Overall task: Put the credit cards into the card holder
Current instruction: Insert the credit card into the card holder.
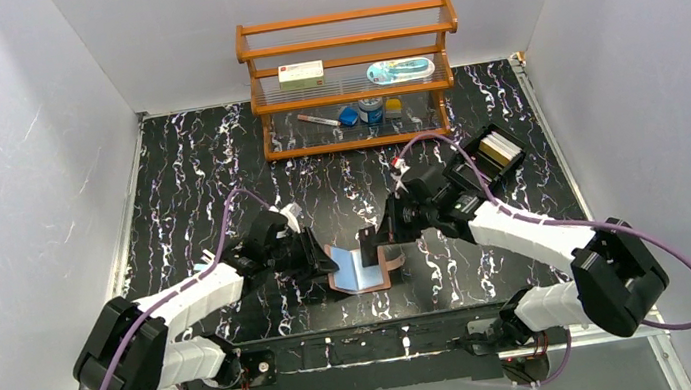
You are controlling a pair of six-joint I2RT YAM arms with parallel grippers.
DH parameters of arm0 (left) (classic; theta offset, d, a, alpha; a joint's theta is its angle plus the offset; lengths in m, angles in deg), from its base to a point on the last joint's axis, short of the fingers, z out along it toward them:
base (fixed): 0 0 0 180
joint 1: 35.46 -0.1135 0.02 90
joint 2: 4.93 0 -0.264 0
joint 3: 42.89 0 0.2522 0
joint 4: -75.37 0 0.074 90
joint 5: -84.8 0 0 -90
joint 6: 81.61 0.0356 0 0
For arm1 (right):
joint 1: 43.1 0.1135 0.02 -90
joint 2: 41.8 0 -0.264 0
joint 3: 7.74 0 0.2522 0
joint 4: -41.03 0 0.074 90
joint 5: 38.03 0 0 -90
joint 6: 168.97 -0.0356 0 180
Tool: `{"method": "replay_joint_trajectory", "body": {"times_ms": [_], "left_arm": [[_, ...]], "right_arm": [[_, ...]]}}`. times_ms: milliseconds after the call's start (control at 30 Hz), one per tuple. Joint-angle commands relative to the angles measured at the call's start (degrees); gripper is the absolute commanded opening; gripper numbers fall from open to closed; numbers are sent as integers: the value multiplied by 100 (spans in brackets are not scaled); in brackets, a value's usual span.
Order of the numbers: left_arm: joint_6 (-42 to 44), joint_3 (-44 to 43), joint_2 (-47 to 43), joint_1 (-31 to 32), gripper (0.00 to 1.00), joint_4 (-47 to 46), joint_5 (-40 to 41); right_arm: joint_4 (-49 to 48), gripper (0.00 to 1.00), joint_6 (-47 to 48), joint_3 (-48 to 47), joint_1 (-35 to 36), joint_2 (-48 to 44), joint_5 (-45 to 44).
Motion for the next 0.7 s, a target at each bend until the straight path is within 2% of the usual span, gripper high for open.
{"method": "replay_joint_trajectory", "body": {"times_ms": [0, 167, 367, 600, 667], "left_arm": [[267, 26, -199, 25, 30, 417, 217], [457, 16, -299, 29, 32, 800, 495], [511, 81, -227, 29, 35, 794, 421], [467, 234, -441, 25, 31, 752, 450], [433, 317, -515, 29, 25, 656, 434]], "right_arm": [[-1438, 0, -676, 564, 2, -32, 627], [-1636, 0, -665, 957, 3, 135, 560], [-1675, 0, -474, 1134, -7, 334, 573], [-1543, 0, -212, 1162, -122, 510, 416], [-1396, 0, -76, 1080, -125, 532, 336]]}}
